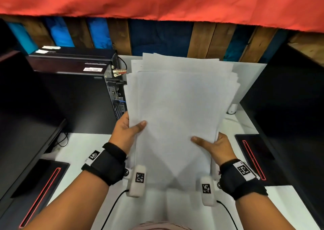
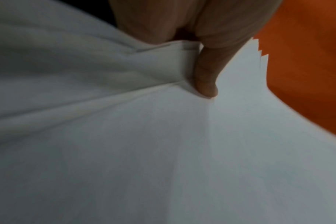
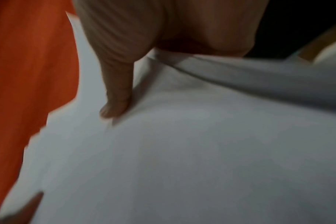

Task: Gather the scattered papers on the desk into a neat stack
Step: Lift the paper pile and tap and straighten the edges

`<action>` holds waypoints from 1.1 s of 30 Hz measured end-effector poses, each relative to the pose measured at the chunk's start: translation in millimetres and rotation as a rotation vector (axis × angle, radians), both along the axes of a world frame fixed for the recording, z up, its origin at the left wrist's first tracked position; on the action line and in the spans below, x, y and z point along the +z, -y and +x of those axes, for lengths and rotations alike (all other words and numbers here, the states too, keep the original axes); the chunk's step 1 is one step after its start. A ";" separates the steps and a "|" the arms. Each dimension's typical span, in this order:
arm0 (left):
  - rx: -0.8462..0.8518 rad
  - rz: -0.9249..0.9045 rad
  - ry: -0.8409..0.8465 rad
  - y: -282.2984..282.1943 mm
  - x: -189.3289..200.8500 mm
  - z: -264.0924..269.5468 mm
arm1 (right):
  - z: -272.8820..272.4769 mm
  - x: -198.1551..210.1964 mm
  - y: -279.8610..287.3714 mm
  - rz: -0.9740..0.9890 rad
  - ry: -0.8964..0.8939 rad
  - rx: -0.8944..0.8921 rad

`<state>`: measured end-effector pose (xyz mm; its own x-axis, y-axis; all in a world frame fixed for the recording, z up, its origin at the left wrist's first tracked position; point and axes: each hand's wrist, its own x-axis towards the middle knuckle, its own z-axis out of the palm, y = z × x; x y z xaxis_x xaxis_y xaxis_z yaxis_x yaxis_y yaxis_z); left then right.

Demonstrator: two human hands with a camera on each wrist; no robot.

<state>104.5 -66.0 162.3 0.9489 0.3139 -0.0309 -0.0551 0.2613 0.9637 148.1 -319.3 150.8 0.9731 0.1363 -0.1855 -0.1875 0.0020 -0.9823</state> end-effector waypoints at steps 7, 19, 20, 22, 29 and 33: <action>0.087 -0.082 -0.032 -15.2 -13.5 -3.6 | -11.2 -26.3 10.3 -0.166 -0.169 0.184; -0.023 -0.073 -0.077 -9.2 -30.7 -18.6 | -3.8 -16.6 11.4 -0.124 -0.032 0.041; 0.005 -0.048 -0.070 -7.3 -31.4 -18.5 | -3.2 -14.4 9.4 -0.142 -0.016 0.052; 0.028 0.011 -0.071 -3.9 -33.1 -17.0 | -1.7 -6.6 4.4 -0.117 0.019 0.037; 0.107 0.067 -0.075 15.3 -27.8 -13.9 | 0.1 12.9 -18.4 0.051 0.108 -0.156; 0.127 0.032 -0.030 18.6 -18.2 -12.8 | -2.6 4.2 -17.3 0.007 0.158 -0.226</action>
